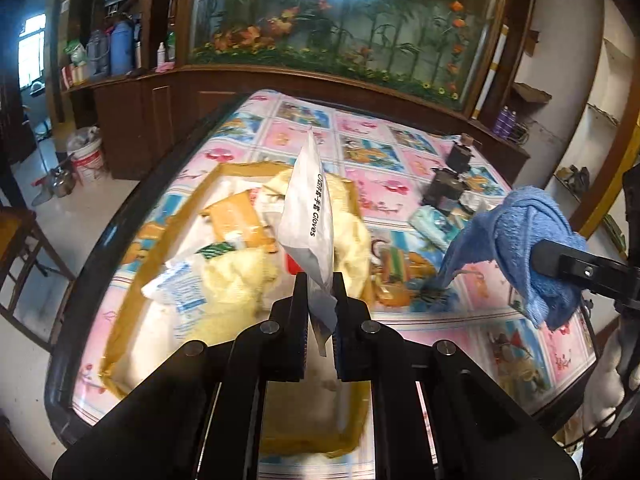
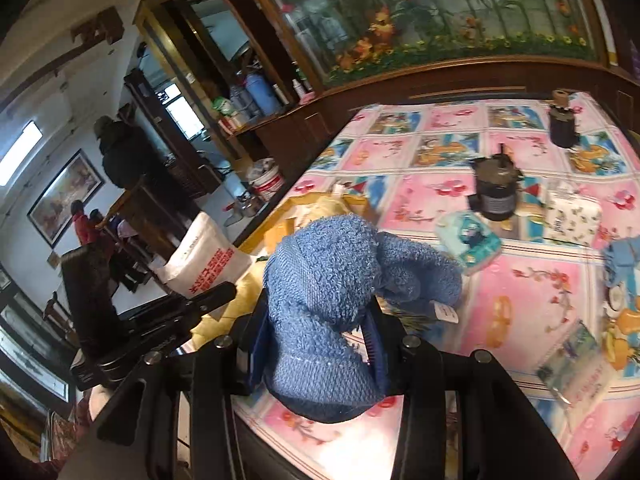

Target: Organize soft objects

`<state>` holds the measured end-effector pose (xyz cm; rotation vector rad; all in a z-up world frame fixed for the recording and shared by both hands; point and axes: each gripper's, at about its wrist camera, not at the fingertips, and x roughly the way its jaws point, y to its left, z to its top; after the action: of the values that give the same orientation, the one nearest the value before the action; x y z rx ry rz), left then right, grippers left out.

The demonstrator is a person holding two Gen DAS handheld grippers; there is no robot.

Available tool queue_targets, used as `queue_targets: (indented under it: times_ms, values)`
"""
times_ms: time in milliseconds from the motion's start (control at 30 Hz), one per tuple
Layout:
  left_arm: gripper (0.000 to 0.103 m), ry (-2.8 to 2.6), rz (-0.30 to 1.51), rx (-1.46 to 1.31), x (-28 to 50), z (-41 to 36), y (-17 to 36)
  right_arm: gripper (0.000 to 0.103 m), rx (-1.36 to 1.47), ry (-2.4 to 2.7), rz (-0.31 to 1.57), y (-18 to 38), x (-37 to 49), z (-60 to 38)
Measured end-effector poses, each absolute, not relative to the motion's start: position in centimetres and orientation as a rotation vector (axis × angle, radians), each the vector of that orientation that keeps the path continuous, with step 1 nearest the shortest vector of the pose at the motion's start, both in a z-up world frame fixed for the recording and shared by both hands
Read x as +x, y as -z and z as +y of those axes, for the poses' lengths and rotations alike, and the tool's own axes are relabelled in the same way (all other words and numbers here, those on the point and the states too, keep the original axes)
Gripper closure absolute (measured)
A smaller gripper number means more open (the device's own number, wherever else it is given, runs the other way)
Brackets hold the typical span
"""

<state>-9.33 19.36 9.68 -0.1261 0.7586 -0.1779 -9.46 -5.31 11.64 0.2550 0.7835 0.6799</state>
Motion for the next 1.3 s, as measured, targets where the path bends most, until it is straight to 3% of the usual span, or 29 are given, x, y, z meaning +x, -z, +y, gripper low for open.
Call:
queue_targets:
  times_ms: [300,567,633,800,1067,1300]
  values:
    - [0.094,0.109,0.864,-0.135,-3.0,24.9,-6.9,0.062,0.282,-0.901,0.944,-8.9,-7.5,5.5]
    - [0.094,0.121,0.933,-0.149,0.8,26.4,-4.7,0.062,0.15,-0.83,1.102,-3.3,-5.1,9.0]
    - [0.092,0.137,0.919,-0.134,0.7,26.2,-5.3,0.062,0.091,-0.822,1.109,-2.8,-5.2,9.8]
    - [0.069,0.158,0.883,-0.037,0.3,24.4,-7.1,0.059,-0.095,-0.808,1.11,-2.6,-6.1,11.9]
    - [0.069,-0.005,0.776,0.233,-0.9,21.4,-10.9,0.055,-0.138,-0.806,1.064,-3.8,-7.8,10.7]
    - [0.069,-0.044,0.646,0.177,-2.7,21.4,-14.9,0.047,-0.107,-0.807,0.976,-6.6,-8.8,8.0]
